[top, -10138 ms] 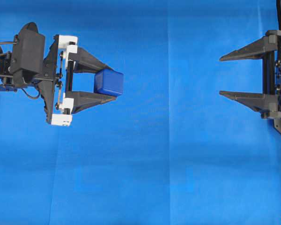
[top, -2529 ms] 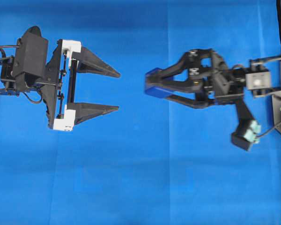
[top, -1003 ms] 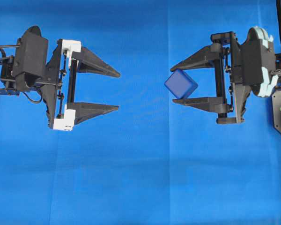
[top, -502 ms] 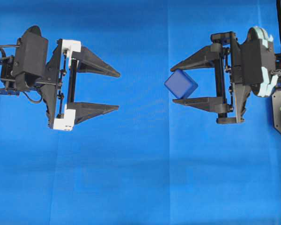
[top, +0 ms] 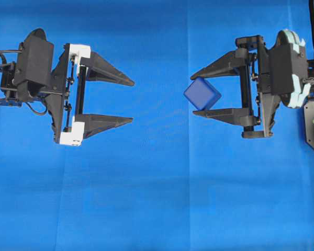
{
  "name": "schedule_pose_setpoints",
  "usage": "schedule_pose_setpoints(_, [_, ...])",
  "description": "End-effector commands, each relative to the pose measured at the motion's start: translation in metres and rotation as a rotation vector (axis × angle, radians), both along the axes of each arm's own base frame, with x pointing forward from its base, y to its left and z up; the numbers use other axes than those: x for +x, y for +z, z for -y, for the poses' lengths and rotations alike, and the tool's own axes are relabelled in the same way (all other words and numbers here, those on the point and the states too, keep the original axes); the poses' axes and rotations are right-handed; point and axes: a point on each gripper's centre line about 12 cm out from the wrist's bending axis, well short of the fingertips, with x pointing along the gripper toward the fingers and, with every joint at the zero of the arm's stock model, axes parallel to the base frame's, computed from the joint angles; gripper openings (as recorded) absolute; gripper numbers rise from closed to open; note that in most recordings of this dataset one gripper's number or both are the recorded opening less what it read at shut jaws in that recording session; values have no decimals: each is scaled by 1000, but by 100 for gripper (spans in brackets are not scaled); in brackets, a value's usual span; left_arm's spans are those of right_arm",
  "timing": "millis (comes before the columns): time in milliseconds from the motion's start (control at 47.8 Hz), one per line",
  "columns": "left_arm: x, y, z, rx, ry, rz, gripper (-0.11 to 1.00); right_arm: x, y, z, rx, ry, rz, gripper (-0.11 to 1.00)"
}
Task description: Handover the blue block to the right arm after grasping it with the left arm, then place it in the designated position.
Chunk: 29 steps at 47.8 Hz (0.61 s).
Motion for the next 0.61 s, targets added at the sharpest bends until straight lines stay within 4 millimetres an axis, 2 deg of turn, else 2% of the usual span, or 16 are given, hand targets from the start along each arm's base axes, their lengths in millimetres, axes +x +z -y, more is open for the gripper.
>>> schedule_pose_setpoints(0, [2, 14, -1, -2, 3, 40, 92, 0, 15, -1, 4, 1, 43, 47])
schedule_pose_setpoints(585, [2, 14, -1, -3, 3, 40, 92, -2, 9, 0, 6, -8, -15, 47])
